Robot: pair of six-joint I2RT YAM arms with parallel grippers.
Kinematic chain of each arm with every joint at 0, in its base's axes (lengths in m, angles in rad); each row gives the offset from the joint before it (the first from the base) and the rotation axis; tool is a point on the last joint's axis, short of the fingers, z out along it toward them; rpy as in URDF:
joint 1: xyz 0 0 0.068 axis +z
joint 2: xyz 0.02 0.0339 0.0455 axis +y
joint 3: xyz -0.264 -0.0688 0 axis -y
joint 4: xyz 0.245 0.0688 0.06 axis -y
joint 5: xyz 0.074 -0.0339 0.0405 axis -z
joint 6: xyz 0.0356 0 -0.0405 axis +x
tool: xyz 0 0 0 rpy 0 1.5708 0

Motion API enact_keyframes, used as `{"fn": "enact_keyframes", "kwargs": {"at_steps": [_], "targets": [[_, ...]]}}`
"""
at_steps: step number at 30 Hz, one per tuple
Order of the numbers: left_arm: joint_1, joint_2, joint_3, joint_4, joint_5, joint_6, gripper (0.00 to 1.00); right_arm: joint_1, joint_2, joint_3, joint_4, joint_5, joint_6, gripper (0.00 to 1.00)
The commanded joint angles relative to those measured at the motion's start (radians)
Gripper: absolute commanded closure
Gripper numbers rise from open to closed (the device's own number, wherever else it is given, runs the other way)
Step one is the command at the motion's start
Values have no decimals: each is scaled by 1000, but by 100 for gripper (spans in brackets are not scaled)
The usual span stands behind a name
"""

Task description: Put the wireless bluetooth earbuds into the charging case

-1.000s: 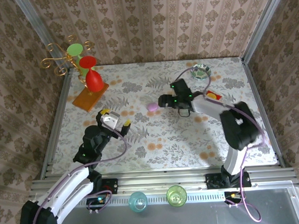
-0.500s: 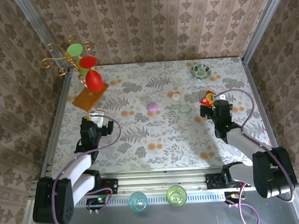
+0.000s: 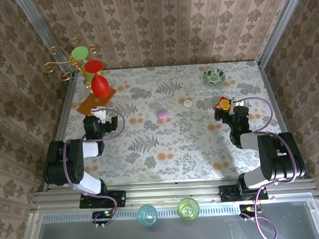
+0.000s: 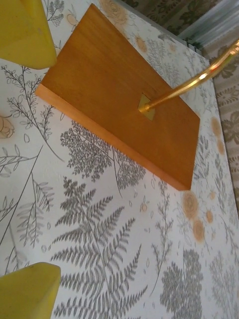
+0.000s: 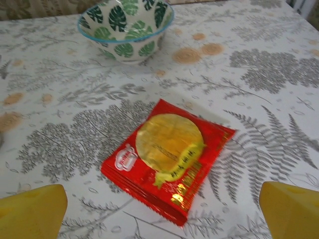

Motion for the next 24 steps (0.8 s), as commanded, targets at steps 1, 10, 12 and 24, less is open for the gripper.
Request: {"fn": "enact_keyframes", "kwargs": {"at_steps": [1,10,12,24], "targets": [[31,8,-8,84,34,-64,0,2,36,4,98,-69,-24,0],[22,9,-1,73,27,-51,0,10,51,-8,134,-58,-30,0],[6,9,7,56,24,-31,0,10,52,-6,133,-55,-32,0],[3,11,7,56,21,-30,0,18,48,-11,140,-40,-36,0]]}}
